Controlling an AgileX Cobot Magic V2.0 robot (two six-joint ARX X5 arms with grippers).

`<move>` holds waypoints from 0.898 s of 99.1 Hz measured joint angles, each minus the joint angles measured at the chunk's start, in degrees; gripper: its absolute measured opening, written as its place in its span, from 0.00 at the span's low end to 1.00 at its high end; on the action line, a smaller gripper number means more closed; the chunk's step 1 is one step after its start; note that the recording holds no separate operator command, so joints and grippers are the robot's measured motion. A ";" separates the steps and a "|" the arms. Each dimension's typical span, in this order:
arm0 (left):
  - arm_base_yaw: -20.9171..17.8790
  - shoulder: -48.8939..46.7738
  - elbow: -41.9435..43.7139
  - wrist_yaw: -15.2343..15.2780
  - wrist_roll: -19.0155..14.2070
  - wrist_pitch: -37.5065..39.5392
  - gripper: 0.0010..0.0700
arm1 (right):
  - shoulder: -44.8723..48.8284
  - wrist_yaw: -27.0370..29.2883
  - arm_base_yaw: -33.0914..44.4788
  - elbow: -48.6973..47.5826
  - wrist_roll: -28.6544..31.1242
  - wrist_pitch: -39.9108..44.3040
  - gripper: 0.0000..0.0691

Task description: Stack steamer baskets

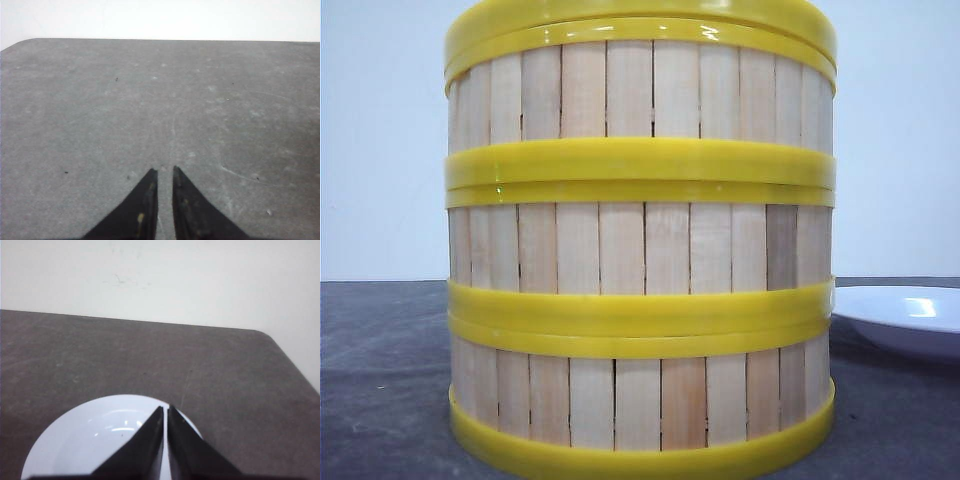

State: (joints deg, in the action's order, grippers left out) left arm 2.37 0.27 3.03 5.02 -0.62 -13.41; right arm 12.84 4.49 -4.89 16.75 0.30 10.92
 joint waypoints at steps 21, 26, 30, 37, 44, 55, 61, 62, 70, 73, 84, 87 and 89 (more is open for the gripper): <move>0.00 0.00 0.00 0.00 0.00 0.00 0.02 | -7.39 0.00 0.90 -7.61 3.15 -0.92 0.01; 0.00 0.00 0.00 0.02 0.00 0.00 0.02 | -8.74 0.00 1.16 -8.57 3.30 -0.98 0.01; 0.00 0.00 0.00 0.02 0.00 0.00 0.02 | -9.55 0.00 1.22 -9.18 3.52 -1.01 0.01; 0.00 0.00 0.00 0.02 0.00 0.00 0.02 | -10.47 0.00 1.42 -10.10 3.65 -1.09 0.01; 0.00 0.00 0.00 0.02 0.00 0.00 0.02 | -11.04 0.00 1.68 -10.88 3.69 -1.11 0.01; 0.00 0.00 0.00 0.02 0.00 0.00 0.02 | -11.87 0.00 2.34 -12.17 3.98 -1.18 0.01; 0.00 0.00 0.00 0.02 0.00 0.00 0.02 | -12.35 0.00 2.73 -12.70 4.04 -1.18 0.01; 0.00 0.00 0.00 0.02 0.00 0.00 0.02 | -12.39 0.00 2.78 -12.79 4.04 -1.18 0.01; 0.00 0.00 0.00 0.02 0.00 0.00 0.02 | -12.48 0.00 3.15 -13.25 4.02 -1.33 0.01; 0.00 0.00 0.00 0.02 0.00 0.00 0.02 | -12.48 0.00 3.23 -13.44 4.02 -1.31 0.01; 0.00 0.00 0.00 0.02 0.00 0.00 0.02 | -12.48 0.00 3.45 -14.71 4.02 -1.31 0.01; 0.00 0.00 0.00 0.00 0.00 0.00 0.02 | -12.48 0.00 3.45 -15.10 4.02 -1.33 0.01; 0.00 0.00 0.00 0.02 0.00 0.00 0.02 | -12.48 0.00 3.45 -15.37 4.02 -1.31 0.01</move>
State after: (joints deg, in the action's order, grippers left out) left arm 2.37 0.27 3.03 5.04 -0.62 -13.41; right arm 0.36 4.49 -1.43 1.39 4.32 9.61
